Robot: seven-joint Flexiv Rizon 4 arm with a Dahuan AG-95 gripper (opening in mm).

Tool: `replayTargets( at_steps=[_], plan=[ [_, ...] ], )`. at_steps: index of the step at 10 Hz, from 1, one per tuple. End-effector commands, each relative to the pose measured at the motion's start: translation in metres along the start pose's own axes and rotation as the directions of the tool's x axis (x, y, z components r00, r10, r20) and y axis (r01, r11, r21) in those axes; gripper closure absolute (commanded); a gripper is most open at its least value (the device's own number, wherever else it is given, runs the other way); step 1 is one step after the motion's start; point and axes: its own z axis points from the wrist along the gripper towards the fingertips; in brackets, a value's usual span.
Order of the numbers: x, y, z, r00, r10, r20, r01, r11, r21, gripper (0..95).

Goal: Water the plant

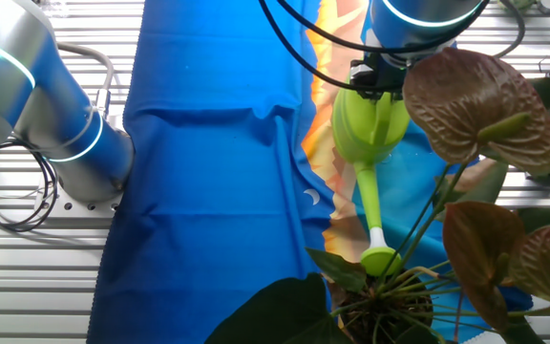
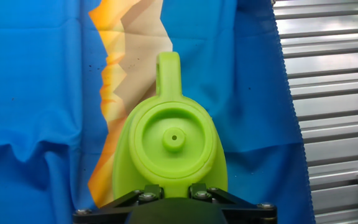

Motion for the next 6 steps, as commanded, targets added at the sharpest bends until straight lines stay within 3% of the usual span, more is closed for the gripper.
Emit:
replayTargets(
  at_steps=[1,6],
  plan=[
    [-0.0004,-0.0002,-0.0007,1.000,-0.003,0.000,0.003,1.000,-0.003,95.0],
    [-0.0010,-0.0007,-0.0010,1.000,-0.016,0.002,0.016,1.000,-0.007,95.0]
  ],
)
